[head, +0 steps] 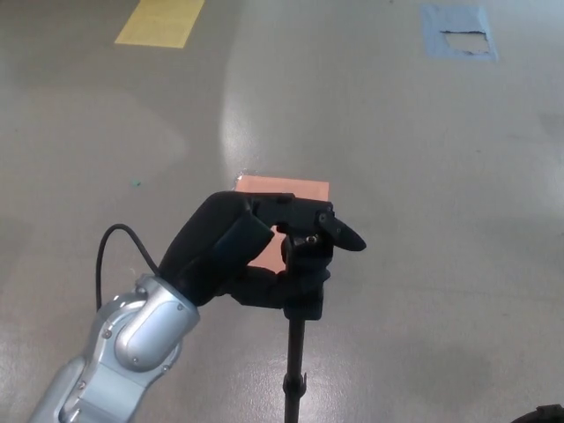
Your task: The robot uses its left hand to grab the top of a phone stand kept on the floor and rotates it anti-clockwise
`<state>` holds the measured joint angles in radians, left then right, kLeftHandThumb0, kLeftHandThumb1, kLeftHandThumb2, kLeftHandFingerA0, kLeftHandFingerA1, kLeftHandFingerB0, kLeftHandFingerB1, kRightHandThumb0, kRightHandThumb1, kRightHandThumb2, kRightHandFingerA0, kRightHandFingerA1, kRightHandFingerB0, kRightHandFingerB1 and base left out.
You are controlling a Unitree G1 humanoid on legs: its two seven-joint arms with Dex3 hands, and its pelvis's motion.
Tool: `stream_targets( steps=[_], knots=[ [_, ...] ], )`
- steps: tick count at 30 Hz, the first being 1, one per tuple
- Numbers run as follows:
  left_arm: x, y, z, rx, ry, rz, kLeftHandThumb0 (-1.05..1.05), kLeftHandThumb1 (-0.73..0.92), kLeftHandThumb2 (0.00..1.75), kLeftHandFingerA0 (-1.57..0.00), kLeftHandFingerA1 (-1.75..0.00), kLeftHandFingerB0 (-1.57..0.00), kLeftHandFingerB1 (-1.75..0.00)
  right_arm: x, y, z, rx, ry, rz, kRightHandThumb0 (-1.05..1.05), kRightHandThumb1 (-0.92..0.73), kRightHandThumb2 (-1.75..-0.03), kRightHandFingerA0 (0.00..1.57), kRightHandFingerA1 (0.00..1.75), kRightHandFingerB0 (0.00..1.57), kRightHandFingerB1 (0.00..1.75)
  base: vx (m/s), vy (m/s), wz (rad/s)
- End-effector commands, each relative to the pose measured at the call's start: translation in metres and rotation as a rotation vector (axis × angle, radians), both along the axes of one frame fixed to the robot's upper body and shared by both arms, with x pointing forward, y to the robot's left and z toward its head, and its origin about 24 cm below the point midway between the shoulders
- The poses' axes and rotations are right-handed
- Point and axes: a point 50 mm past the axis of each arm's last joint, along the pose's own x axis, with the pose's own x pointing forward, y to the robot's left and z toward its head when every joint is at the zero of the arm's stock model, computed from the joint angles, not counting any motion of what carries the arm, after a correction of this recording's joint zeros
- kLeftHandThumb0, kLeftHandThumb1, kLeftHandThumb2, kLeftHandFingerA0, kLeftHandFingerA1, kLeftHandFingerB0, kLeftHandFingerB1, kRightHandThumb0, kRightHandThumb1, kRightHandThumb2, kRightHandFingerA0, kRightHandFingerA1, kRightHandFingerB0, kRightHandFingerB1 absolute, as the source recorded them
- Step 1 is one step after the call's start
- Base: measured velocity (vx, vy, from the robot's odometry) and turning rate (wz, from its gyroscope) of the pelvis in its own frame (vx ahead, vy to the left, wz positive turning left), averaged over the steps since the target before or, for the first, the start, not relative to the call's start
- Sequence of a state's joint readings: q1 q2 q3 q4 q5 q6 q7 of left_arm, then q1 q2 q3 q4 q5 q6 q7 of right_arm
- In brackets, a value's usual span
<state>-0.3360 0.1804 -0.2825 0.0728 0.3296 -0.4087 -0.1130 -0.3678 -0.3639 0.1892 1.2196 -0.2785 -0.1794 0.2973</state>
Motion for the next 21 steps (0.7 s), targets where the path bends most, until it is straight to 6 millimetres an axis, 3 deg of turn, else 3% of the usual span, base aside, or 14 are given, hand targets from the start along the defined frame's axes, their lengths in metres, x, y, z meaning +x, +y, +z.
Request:
stream_targets(
  steps=[1, 2, 3, 5, 6, 9, 10, 11, 12, 13, 15, 16, 17, 21],
  knots=[
    [0.006, 0.006, 0.000, -0.144, 0.247, -0.045, -0.04, 0.75, 0.62, -0.90, -0.54, -0.84, -0.54, 0.003, -0.008, 0.006, -0.021, 0.002, -0.011, -0.55, -0.69, -0.94, 0.58, 0.60, 0.28, 0.46, 0.00, 0.000, 0.00],
    [0.007, 0.007, 0.000, -0.150, 0.279, -0.046, -0.12, 0.74, 0.62, -0.92, -0.55, -0.84, -0.55, 0.004, -0.008, 0.006, -0.019, 0.002, -0.013, -0.55, -0.69, -0.94, 0.58, 0.60, 0.28, 0.46, 0.00, 0.000, 0.00],
    [0.008, 0.007, 0.000, -0.166, 0.328, -0.053, -0.11, 0.74, 0.61, -0.91, -0.55, -0.84, -0.56, 0.004, -0.008, 0.006, -0.019, 0.003, -0.014, -0.50, -0.82, -0.65, 0.65, 0.48, 0.34, 0.32, 0.00, 0.000, 0.00],
    [0.009, 0.008, 0.000, -0.178, 0.353, -0.059, -0.11, 0.74, 0.61, -0.91, -0.55, -0.84, -0.56, 0.004, -0.008, 0.006, -0.021, 0.002, -0.013, -0.50, -0.82, -0.65, 0.65, 0.48, 0.34, 0.32, 0.00, 0.000, 0.00],
    [0.010, 0.008, -0.001, -0.192, 0.387, -0.065, -0.11, 0.73, 0.61, -0.91, -0.55, -0.83, -0.55, 0.005, -0.008, 0.007, -0.020, 0.000, -0.011, -0.54, -0.69, -0.94, 0.58, 0.60, 0.29, 0.46, 0.00, 0.000, 0.00],
    [0.012, 0.009, -0.001, -0.219, 0.481, -0.080, -0.16, 0.72, 0.62, -0.89, -0.54, -0.81, -0.54, 0.006, -0.008, 0.008, -0.021, -0.004, -0.007, -0.54, -0.69, -0.94, 0.58, 0.60, 0.29, 0.46, 0.00, 0.000, 0.00],
    [0.013, 0.009, -0.001, -0.228, 0.506, -0.082, -0.15, 0.71, 0.61, -0.89, -0.53, -0.82, -0.54, 0.007, -0.008, 0.008, -0.024, -0.005, -0.004, -0.50, -0.82, -0.65, 0.65, 0.48, 0.35, 0.33, 0.00, 0.000, 0.00],
    [0.014, 0.009, -0.001, -0.238, 0.539, -0.082, -0.15, 0.71, 0.61, -0.90, -0.53, -0.83, -0.53, 0.007, -0.008, 0.009, -0.027, -0.007, 0.000, -0.54, -0.69, -0.94, 0.58, 0.60, 0.30, 0.46, 0.00, 0.000, 0.00],
    [0.014, 0.009, -0.001, -0.238, 0.539, -0.082, -0.15, 0.71, 0.61, -0.90, -0.53, -0.83, -0.53, 0.007, -0.008, 0.009, -0.027, -0.007, 0.000, -0.54, -0.69, -0.94, 0.58, 0.60, 0.30, 0.46, 0.00, 0.000, 0.00],
    [0.014, 0.009, -0.001, -0.244, 0.576, -0.080, -0.15, 0.70, 0.61, -0.89, -0.52, -0.85, -0.52, 0.007, -0.008, 0.009, -0.025, -0.010, 0.004, -0.50, -0.82, -0.65, 0.65, 0.48, 0.36, 0.33, 0.00, 0.000, 0.00],
    [0.015, 0.009, -0.002, -0.253, 0.617, -0.083, -0.12, 0.72, 0.61, -0.87, -0.52, -0.84, -0.52, 0.007, -0.008, 0.009, -0.023, -0.012, 0.006, -0.50, -0.82, -0.65, 0.65, 0.49, 0.35, 0.33, 0.00, 0.000, 0.00],
    [0.015, 0.009, -0.002, -0.256, 0.632, -0.086, -0.12, 0.72, 0.61, -0.87, -0.52, -0.84, -0.52, 0.007, -0.008, 0.009, -0.023, -0.012, 0.007, -0.50, -0.82, -0.65, 0.65, 0.49, 0.35, 0.33, 0.00, 0.000, 0.00],
    [0.016, 0.010, -0.003, -0.261, 0.647, -0.090, -0.11, 0.72, 0.61, -0.86, -0.52, -0.85, -0.53, 0.008, -0.008, 0.010, -0.025, -0.014, 0.009, -0.54, -0.68, -0.94, 0.58, 0.60, 0.30, 0.47, 0.00, 0.000, 0.00],
    [0.019, 0.012, -0.005, -0.292, 0.724, -0.089, -0.09, 0.72, 0.61, -0.86, -0.52, -0.86, -0.52, 0.009, -0.007, 0.011, -0.027, -0.016, 0.015, -0.54, -0.68, -0.94, 0.58, 0.60, 0.29, 0.46, 0.00, 0.000, 0.00]
  ],
)
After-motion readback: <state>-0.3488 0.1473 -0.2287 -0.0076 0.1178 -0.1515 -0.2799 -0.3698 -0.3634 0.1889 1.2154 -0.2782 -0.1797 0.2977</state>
